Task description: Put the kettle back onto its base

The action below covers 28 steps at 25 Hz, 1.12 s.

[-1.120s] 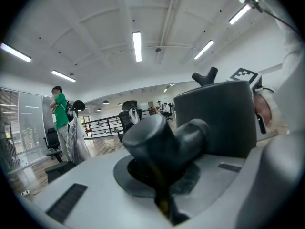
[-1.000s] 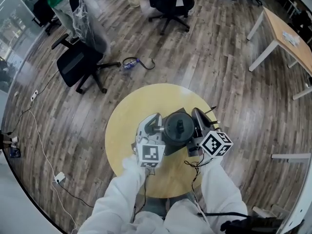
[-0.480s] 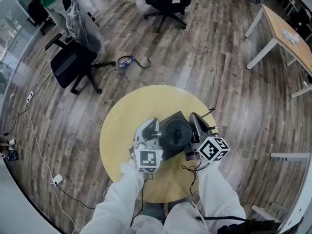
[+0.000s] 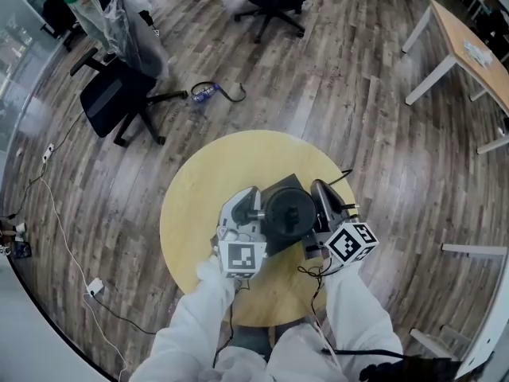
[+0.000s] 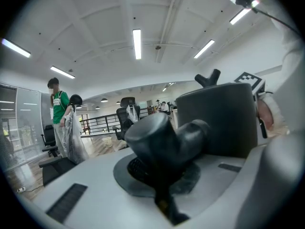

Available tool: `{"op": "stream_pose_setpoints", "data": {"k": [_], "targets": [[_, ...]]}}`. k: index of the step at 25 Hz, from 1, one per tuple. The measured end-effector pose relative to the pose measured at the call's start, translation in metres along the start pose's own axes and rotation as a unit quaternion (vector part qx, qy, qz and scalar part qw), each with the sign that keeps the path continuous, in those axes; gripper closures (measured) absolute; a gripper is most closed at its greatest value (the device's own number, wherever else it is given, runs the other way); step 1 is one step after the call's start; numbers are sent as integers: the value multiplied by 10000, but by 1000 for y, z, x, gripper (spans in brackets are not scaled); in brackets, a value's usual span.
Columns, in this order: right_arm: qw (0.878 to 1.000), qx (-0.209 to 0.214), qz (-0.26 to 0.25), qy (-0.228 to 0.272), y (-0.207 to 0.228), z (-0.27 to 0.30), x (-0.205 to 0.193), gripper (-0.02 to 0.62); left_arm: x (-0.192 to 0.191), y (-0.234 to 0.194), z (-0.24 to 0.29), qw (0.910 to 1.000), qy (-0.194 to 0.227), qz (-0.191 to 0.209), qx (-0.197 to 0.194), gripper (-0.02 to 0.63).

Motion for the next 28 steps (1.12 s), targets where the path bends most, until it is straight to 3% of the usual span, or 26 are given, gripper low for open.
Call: {"op": "stream_pose_setpoints", "data": {"k": [11, 20, 28], "targets": [[9998, -19, -55, 173, 1, -9, 0, 584, 12, 6, -5, 9998, 176, 46, -18, 609], [9997, 69, -143, 200, 2, -4, -8, 584, -5, 5, -7, 9998, 52, 97, 151, 609], [9998, 18, -177, 59, 4, 2, -11, 583, -16, 2, -1, 9992, -5, -164, 374, 609]]}}
Point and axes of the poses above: the fingertips, and each gripper's own axes: z forward along the fingers, y to its right, x out of its top, the point moved 6 cm from there along -z, backward along the fingers, and after that the axes turned 9 degrees about -y, right-handed, at the moved point
